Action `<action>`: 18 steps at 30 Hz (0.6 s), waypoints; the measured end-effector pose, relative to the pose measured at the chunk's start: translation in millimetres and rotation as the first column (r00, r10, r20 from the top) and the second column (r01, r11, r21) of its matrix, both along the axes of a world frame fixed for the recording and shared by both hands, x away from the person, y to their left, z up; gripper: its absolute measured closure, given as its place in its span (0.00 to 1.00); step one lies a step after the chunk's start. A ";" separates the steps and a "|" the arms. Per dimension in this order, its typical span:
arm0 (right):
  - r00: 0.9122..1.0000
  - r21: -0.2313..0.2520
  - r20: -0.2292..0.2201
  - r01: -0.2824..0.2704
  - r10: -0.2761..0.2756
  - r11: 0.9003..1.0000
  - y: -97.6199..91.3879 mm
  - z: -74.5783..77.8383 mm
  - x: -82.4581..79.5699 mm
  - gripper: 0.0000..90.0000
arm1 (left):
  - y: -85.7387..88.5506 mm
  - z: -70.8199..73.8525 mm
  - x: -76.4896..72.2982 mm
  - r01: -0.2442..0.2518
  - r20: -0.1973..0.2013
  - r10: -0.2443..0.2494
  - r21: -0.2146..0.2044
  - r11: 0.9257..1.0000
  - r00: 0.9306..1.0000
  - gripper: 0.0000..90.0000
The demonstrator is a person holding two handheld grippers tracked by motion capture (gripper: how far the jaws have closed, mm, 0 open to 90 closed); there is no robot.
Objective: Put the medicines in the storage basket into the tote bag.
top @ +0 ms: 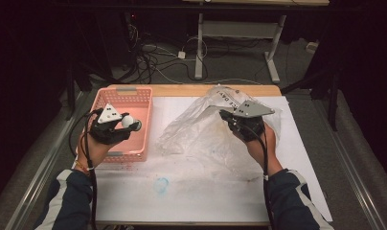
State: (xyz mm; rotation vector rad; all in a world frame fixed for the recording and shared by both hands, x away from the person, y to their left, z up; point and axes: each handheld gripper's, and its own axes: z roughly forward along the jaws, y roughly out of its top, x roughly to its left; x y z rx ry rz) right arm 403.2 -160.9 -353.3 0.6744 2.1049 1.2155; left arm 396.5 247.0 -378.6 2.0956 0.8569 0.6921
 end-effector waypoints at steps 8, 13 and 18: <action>1.000 0.007 -0.005 -0.003 0.003 1.000 0.3 -0.3 0.8 1.00 | -19.8 9.9 -10.9 0.060 0.037 -0.059 -0.027 0.998 0.998 0.54; 1.000 0.000 -0.005 -0.011 0.011 1.000 2.0 -1.0 -0.1 1.00 | -34.2 15.8 -22.2 0.111 0.069 -0.109 -0.027 0.993 0.992 0.54; 1.000 -0.001 -0.008 -0.012 0.012 1.000 3.4 -2.5 -1.7 1.00 | -53.4 20.8 -33.4 0.172 0.100 -0.169 -0.020 0.985 0.981 0.54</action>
